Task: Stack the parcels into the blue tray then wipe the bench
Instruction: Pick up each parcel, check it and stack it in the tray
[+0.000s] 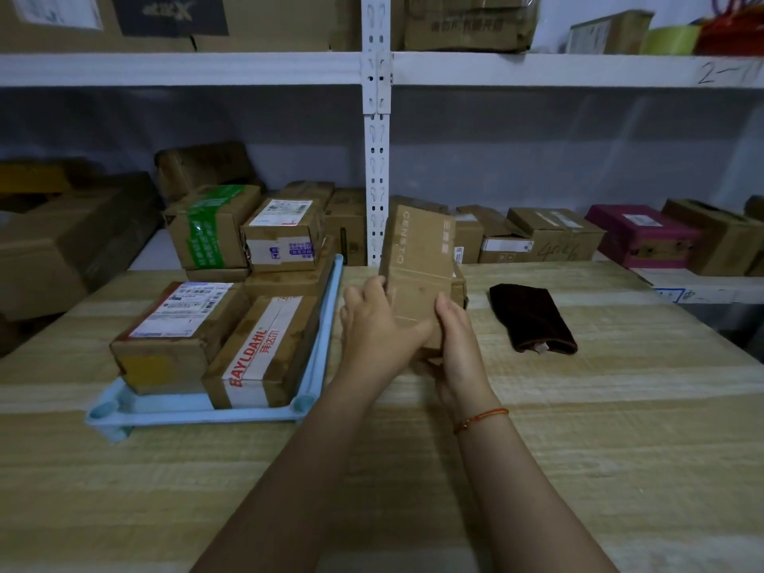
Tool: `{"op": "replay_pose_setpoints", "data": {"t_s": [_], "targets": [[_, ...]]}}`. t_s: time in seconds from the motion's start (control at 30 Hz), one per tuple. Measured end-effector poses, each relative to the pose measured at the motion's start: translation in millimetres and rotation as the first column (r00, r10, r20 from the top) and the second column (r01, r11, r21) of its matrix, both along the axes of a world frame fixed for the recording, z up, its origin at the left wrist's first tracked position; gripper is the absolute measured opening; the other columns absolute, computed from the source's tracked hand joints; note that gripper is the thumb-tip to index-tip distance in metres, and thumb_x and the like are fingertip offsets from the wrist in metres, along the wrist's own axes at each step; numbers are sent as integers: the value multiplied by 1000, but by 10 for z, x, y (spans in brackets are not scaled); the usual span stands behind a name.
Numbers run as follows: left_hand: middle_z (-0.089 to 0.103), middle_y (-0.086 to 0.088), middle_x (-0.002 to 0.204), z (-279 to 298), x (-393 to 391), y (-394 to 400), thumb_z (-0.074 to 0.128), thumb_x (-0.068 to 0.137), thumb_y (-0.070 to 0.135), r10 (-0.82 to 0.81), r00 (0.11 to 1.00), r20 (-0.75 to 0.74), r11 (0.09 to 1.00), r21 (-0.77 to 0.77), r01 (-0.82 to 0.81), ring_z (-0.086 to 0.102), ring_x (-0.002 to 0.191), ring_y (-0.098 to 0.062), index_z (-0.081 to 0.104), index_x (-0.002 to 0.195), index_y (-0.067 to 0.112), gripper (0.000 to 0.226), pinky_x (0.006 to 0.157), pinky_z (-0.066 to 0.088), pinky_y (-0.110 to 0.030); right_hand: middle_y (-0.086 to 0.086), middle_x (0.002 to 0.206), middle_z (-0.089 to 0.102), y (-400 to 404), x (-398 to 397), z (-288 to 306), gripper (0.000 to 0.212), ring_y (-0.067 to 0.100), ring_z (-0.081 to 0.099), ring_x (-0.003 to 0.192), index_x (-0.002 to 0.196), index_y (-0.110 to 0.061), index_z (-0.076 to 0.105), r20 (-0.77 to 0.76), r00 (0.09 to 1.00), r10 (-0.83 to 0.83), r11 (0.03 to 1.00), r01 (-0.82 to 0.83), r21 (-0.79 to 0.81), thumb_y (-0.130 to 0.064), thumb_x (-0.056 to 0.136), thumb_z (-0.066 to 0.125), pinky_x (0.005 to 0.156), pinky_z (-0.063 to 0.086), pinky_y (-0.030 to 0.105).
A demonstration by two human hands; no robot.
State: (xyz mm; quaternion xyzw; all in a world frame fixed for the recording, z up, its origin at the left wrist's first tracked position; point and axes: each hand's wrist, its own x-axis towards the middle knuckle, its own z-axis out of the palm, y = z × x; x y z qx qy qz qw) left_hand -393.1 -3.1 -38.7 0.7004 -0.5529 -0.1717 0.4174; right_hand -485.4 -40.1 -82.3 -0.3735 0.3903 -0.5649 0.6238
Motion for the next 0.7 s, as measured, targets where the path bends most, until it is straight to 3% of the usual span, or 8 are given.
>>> {"op": "replay_pose_setpoints", "data": {"t_s": [0.07,0.13,0.2,0.27,0.4,0.47,0.7], "targets": [[40,0,129,23,30,-6,62,86,31,1,989,-145,998,-59,-9,49,112,-15,49,130,23,47,92,48,-35,6,116,71,-10,-22,-33,36,27,67,101,119,-35,59,28,999,19,998,-20,53,-59,93,49,66,48,33],[50,1,121,35,71,-24,52,93,29,29,949,-315,992,-106,-65,54,99,-10,60,113,24,22,77,47,-27,6,114,72,-5,-42,-29,39,29,67,106,117,-34,62,111,993,45,992,-57,112,-60,93,48,70,54,35],[56,-2,115,27,119,-67,46,95,33,74,897,-436,989,-85,-123,57,97,-14,60,102,25,17,76,47,-31,10,114,73,-1,-60,-21,45,32,68,106,120,-25,63,234,969,82,983,-118,144,-58,93,48,76,59,42],[59,-4,113,28,148,-78,43,96,36,103,855,-508,988,-45,-146,58,99,-18,57,101,26,17,84,49,-38,16,116,71,7,-65,-11,50,36,66,108,121,-19,63,358,927,111,970,-180,164,-58,93,49,88,55,53],[63,-2,105,12,156,-74,40,98,36,98,845,-525,990,-38,-138,59,101,-20,57,99,26,19,93,48,-43,23,120,67,30,-80,-16,63,41,60,116,126,-14,64,536,827,170,930,-315,191,-63,89,49,99,45,59],[65,-2,101,13,143,-62,40,99,33,85,846,-526,991,-43,-126,61,98,-19,59,95,27,21,93,49,-43,25,119,67,49,-85,-22,64,42,59,115,124,-11,65,601,779,179,912,-360,195,-63,89,49,97,46,58],[70,2,98,27,119,-59,50,96,25,19,854,-520,991,-105,-86,65,96,-15,68,87,26,20,89,53,-39,26,110,70,102,-99,3,60,41,61,107,119,-8,66,644,750,150,898,-376,229,-58,90,50,90,49,54]]}}
